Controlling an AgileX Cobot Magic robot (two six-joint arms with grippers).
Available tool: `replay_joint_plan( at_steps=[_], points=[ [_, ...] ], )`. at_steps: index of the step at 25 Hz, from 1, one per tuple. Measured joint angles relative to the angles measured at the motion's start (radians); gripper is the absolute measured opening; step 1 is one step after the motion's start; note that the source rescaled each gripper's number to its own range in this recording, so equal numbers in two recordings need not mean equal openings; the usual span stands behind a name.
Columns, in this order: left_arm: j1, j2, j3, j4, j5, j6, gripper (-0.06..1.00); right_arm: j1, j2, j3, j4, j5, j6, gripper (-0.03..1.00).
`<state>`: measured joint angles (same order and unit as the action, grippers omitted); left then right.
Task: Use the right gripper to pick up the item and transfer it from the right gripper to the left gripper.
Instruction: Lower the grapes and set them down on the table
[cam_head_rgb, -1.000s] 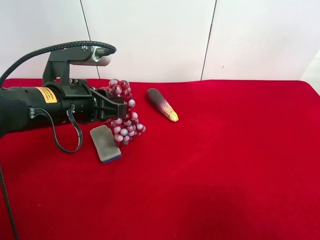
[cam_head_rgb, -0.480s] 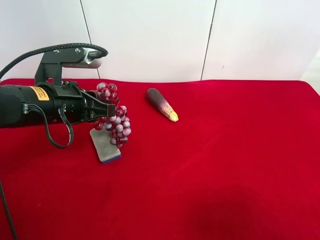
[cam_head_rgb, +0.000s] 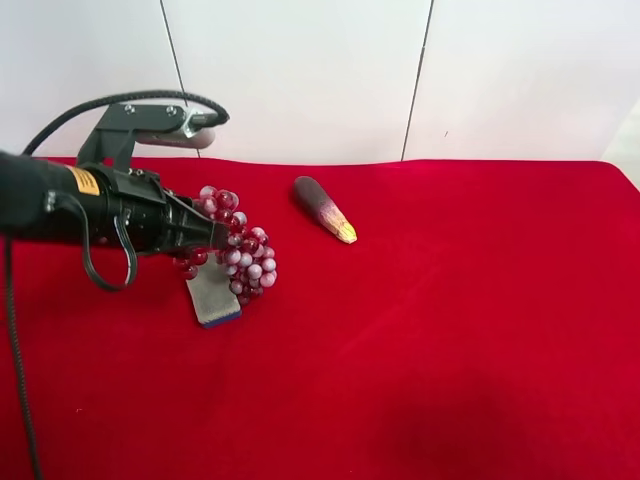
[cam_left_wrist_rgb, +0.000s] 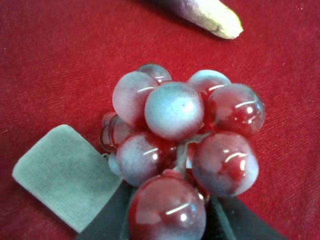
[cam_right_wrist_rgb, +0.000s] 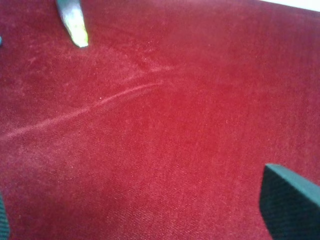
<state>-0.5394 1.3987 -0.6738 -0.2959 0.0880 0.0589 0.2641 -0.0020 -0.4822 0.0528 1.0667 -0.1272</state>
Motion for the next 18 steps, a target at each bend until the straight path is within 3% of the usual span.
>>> replay_joint_plan(
  at_steps=[8, 18],
  points=[
    [0.067, 0.002, -0.244, 0.095, 0.289, 0.002, 0.0, 0.0, 0.0, 0.0, 0.0, 0.0, 0.0, 0.99],
    [0.082, 0.084, -0.457, 0.177, 0.408, 0.002, 0.0, 0.0, 0.0, 0.0, 0.0, 0.0, 0.0, 0.99]
  ],
)
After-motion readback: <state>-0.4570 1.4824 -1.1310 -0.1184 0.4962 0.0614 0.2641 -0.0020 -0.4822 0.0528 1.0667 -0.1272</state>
